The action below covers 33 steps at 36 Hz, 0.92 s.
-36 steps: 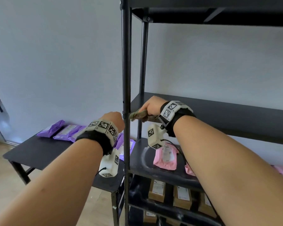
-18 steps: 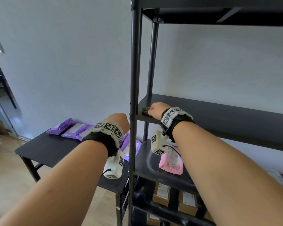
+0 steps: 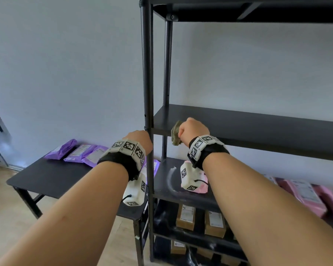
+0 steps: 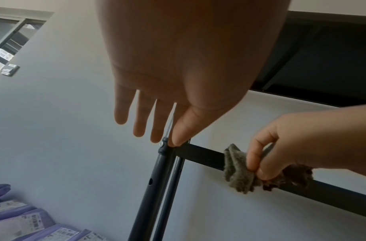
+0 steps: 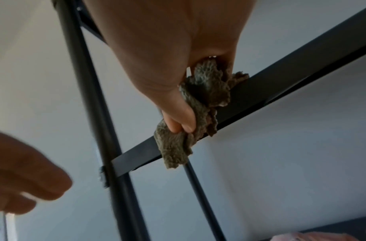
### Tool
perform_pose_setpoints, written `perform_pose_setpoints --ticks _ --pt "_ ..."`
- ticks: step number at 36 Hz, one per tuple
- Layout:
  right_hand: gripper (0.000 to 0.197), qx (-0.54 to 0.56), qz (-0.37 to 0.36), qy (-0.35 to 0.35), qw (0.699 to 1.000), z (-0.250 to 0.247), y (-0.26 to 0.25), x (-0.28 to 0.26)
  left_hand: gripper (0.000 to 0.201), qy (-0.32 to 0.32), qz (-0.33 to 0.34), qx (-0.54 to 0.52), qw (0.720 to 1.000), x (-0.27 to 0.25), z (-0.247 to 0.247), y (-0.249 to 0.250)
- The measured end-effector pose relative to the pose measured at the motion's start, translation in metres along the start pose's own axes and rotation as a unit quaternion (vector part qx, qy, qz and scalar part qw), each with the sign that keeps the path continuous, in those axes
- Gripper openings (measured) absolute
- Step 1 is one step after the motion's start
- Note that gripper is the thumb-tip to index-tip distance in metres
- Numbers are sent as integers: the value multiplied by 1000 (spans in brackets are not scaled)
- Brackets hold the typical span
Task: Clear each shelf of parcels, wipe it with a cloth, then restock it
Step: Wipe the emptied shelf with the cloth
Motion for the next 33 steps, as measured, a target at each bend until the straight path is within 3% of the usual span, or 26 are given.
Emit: perform_pose_setpoints --ticks 8,11,15,20,24,28,33 --pt "17 -22 105 29 994 -27 68 -29 24 2 34 4 999 -6 2 22" --pt "16 -28 135 25 990 -44 80 -43 13 0 55 1 998 -12 2 32" --pt "15 -5 158 17 987 -59 83 -52 14 4 69 -1 998 -15 3 40" --pt "21 39 69 54 995 -54 51 -49 17 3 63 1 998 -15 1 41" --pt "28 22 -12 6 1000 -31 18 -40 32 18 48 -1 999 -12 0 41" --pt "40 -10 -25 -18 999 -26 20 -35 37 34 29 5 999 -15 -3 48" --pt "36 21 -9 -3 1000 -40 54 -36 32 50 35 4 998 -16 -11 79"
Point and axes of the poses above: each hand's wrist, its own x-axis towards the middle knuckle, its own z-axis out of the palm, y = z × x, the point moved 6 cm from there along x, towards the middle knuckle, and after that the axes turned 4 degrees about -z, right-handed, at the moved point
